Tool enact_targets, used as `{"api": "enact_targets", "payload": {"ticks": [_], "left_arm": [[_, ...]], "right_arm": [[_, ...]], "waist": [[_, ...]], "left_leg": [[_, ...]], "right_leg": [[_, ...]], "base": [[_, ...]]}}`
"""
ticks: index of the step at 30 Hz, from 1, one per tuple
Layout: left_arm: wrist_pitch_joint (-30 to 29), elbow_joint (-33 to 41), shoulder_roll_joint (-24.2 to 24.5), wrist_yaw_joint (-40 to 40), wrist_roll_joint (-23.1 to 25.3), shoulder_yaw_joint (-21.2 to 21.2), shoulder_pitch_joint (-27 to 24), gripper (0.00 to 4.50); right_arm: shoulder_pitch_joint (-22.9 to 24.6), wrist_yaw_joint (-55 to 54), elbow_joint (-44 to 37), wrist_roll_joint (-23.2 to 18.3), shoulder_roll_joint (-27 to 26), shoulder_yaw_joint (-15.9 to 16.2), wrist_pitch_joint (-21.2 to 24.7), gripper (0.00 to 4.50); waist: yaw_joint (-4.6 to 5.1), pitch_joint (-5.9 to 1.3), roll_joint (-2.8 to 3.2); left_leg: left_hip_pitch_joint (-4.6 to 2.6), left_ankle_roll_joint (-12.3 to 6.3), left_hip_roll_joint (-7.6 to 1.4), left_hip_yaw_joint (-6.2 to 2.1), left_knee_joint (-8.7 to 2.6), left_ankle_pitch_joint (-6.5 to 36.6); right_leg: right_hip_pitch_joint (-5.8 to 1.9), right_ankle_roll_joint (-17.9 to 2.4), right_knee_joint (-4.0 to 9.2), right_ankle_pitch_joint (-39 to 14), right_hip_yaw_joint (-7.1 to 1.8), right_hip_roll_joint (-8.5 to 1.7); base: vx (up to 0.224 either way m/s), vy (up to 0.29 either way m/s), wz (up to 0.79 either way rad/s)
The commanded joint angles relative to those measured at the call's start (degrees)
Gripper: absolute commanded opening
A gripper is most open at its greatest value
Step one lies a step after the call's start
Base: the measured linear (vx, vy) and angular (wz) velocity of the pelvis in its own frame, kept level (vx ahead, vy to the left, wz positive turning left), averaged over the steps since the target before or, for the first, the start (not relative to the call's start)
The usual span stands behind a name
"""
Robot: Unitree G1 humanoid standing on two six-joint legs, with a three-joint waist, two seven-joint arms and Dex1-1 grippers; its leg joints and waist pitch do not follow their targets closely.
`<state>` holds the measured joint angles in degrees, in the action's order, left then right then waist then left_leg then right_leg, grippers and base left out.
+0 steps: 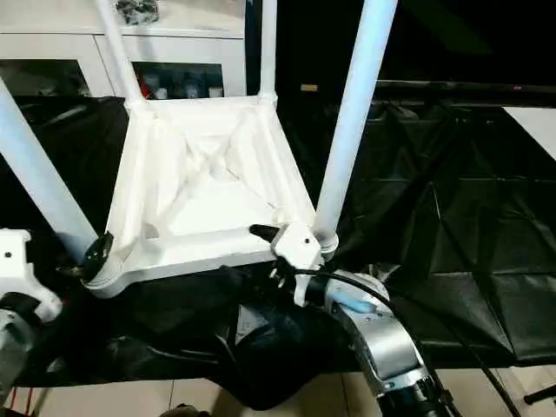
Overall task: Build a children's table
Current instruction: Flip table
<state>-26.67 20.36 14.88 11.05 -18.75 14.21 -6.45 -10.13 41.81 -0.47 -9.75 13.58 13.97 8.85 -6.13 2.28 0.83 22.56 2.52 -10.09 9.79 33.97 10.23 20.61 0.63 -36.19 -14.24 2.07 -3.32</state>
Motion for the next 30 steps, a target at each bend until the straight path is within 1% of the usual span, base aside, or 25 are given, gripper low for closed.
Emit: {"api": "enact_targets", "payload": {"ticks": [1, 2, 3, 4, 5, 8, 9, 10, 11, 12, 13, 14, 15, 16, 17, 18, 22, 26, 30], "left_arm": [[-1.42, -1.32, -1.38, -2.09, 1.74, -2.07, 1.86, 4.27], [-1.61, -2.25, -2.05, -2.86, 2.25, -2.42, 2.68, 4.27], [-1.62, -3.03, -2.59, -3.53, 2.36, -2.64, 3.37, 4.17], [-1.85, -4.35, -3.19, -4.67, 2.85, -3.22, 4.32, 3.96], [-1.86, -4.35, -3.19, -4.67, 2.86, -3.23, 4.32, 3.96], [-3.25, -4.36, -3.67, -5.36, 2.85, -3.78, 3.98, 3.69], [-4.28, -3.89, -4.21, -6.45, 3.10, -3.65, 3.31, 3.59], [-4.43, -3.81, -4.29, -6.68, 3.25, -3.61, 3.21, 3.59], [-4.76, -3.67, -4.53, -7.24, 3.54, -3.44, 3.01, 3.42], [-5.51, -3.52, -5.35, -7.83, 3.24, -2.81, 2.73, 3.33], [-5.54, -3.51, -5.38, -7.87, 3.24, -2.79, 2.72, 3.26], [-5.56, -3.48, -5.50, -7.98, 3.17, -2.69, 2.69, 3.26], [-5.90, -3.34, -6.88, -8.71, 1.58, -1.57, 2.56, 3.14], [-5.90, -3.34, -6.88, -8.71, 1.58, -1.57, 2.56, 3.07], [-6.02, -3.28, -7.18, -8.73, 1.16, -1.38, 2.56, 2.98], [-5.89, -3.24, -7.47, -8.26, 0.51, -1.33, 2.54, 2.87], [-5.60, -3.41, -7.86, -7.25, -0.64, -1.32, 2.82, 2.60], [-5.66, -4.02, -7.97, -6.40, -1.01, -1.41, 3.68, 2.45], [-5.57, -4.65, -7.65, -5.81, -1.11, -1.48, 4.51, 2.40]], "right_arm": [[0.33, 0.09, -2.30, -1.70, -0.46, -0.50, 1.29, 4.33], [0.39, 0.52, -2.41, -2.18, -0.62, -0.40, 1.63, 4.33], [0.44, 1.04, -2.58, -2.65, -0.67, -0.27, 1.92, 4.33], [0.47, 2.40, -2.75, -3.50, -0.44, 0.13, 2.20, 4.33], [0.47, 2.42, -2.75, -3.51, -0.44, 0.14, 2.20, 4.33], [0.33, 4.91, -3.21, -4.61, 0.56, 1.03, 2.50, 4.33], [-0.14, 7.02, -3.24, -4.98, 1.42, 1.57, 2.46, 4.33], [-0.24, 7.28, -3.21, -4.98, 1.56, 1.66, 2.39, 4.33], [-0.53, 7.79, -3.06, -4.94, 1.85, 1.84, 2.19, 4.33], [-1.26, 8.18, -2.41, -4.79, 1.92, 1.83, 1.91, 4.33], [-1.29, 8.19, -2.38, -4.78, 1.91, 1.82, 1.90, 4.33], [-1.37, 8.22, -2.28, -4.76, 1.90, 1.81, 1.86, 4.33], [-2.19, 8.61, -1.39, -4.71, 1.73, 1.79, 1.62, 4.33], [-2.19, 8.61, -1.39, -4.71, 1.73, 1.79, 1.62, 4.33], [-2.39, 8.71, -1.16, -4.79, 1.76, 1.82, 1.56, 4.33], [-2.67, 8.82, -0.86, -4.92, 1.79, 1.87, 1.50, 4.33], [-2.90, 9.10, -0.63, -5.11, 1.56, 1.89, 1.59, 4.33], [-2.46, 8.95, -1.05, -5.18, 1.39, 2.26, 1.93, 4.33], [-2.16, 8.81, -1.50, -5.20, 1.23, 2.26, 2.40, 4.33]], "waist": [[-0.24, -2.80, 1.43], [-0.26, -2.75, 1.25], [-0.48, -2.80, 1.36], [-0.58, -2.88, 1.14], [-0.63, -2.91, 1.25], [-0.54, -2.99, 1.33], [-0.64, -2.99, 1.14], [-0.63, -2.93, 1.23], [-0.62, -2.92, 1.18], [-0.68, -2.82, 0.69], [-0.68, -2.82, 0.69], [-0.72, -2.78, 0.92], [-0.71, -2.75, 0.58], [-0.71, -2.76, 0.68], [-0.72, -2.72, 0.59], [-0.95, -2.80, 0.58], [-1.05, -2.81, 0.50], [-1.03, -2.83, 0.62], [-1.03, -2.83, 0.78]], "left_leg": [[-1.64, 1.95, -3.19, -1.81, -4.61, 15.41], [-1.63, 1.81, -3.17, -1.75, -4.57, 15.31], [-1.65, 1.73, -3.14, -1.79, -4.49, 15.13], [-1.45, 1.46, -3.05, -1.80, -4.43, 14.42], [-1.46, 1.43, -3.07, -1.84, -4.43, 14.19], [-1.34, 1.30, -3.15, -1.93, -4.37, 13.51], [-1.40, 1.10, -3.18, -1.87, -4.31, 13.17], [-1.34, 0.88, -3.16, -1.87, -4.28, 13.36], [-1.33, 0.75, -3.14, -1.79, -4.24, 13.60], [-1.33, 0.33, -3.18, -1.76, -4.32, 13.68], [-1.33, 0.33, -3.18, -1.76, -4.32, 13.68], [-1.34, 0.33, -3.21, -1.79, -4.35, 13.84], [-1.40, 0.33, -3.28, -1.76, -4.41, 14.08], [-1.39, 0.35, -3.28, -1.75, -4.37, 14.04], [-1.39, 0.30, -3.32, -1.74, -4.41, 14.07], [-1.37, 0.11, -3.28, -1.73, -4.32, 13.29], [-1.27, -0.08, -3.22, -1.73, -4.33, 12.83], [-1.24, -0.21, -3.16, -1.71, -4.27, 12.53], [-1.39, 0.01, -3.22, -1.70, -4.29, 13.18]], "right_leg": [[-0.79, -8.59, 4.56, -1.26, -2.47, -4.17], [-0.77, -8.41, 4.55, -0.87, -2.49, -4.09], [-0.82, -8.27, 4.52, -0.70, -2.51, -4.22], [-1.01, -8.16, 4.42, -0.25, -2.46, -4.26], [-1.00, -8.09, 4.43, -0.07, -2.44, -4.29], [-1.19, -8.29, 4.31, 1.23, -2.27, -4.21], [-1.19, -8.42, 4.38, 1.68, -2.28, -4.24], [-1.14, -8.68, 4.36, 1.52, -2.26, -4.27], [-1.11, -8.75, 4.39, 1.20, -2.28, -4.27], [-1.11, -8.82, 4.63, -0.63, -2.31, -4.39], [-1.11, -8.82, 4.63, -0.63, -2.31, -4.39], [-1.03, -8.97, 4.68, -1.92, -2.33, -4.45], [-0.97, -8.93, 4.81, -3.32, -2.35, -4.45], [-0.94, -9.10, 4.74, -3.42, -2.37, -4.46], [-0.93, -9.07, 4.82, -3.60, -2.36, -4.46], [-0.88, -8.93, 4.78, -3.14, -2.39, -4.47], [-0.91, -8.41, 4.74, -2.66, -2.38, -4.43], [-0.90, -8.13, 4.80, -3.12, -2.38, -4.42], [-0.74, -8.11, 4.89, -4.01, -2.40, -4.36]], "base": [[0.000, 0.000, 0.00], [0.000, 0.000, 0.00], [0.000, 0.000, 0.00], [0.000, 0.000, 0.00], [0.000, 0.000, 0.00], [0.000, 0.000, 0.00], [0.000, 0.000, 0.00], [0.000, 0.000, 0.00], [0.000, 0.000, 0.00], [0.000, 0.000, 0.00], [0.000, 0.000, 0.00], [0.000, 0.000, 0.00], [0.000, 0.000, 0.00], [0.000, 0.000, 0.00], [0.000, 0.000, 0.00], [0.000, 0.000, 0.00], [0.000, 0.000, 0.00], [0.000, 0.000, 0.00], [0.000, 0.000, 0.00]]}}
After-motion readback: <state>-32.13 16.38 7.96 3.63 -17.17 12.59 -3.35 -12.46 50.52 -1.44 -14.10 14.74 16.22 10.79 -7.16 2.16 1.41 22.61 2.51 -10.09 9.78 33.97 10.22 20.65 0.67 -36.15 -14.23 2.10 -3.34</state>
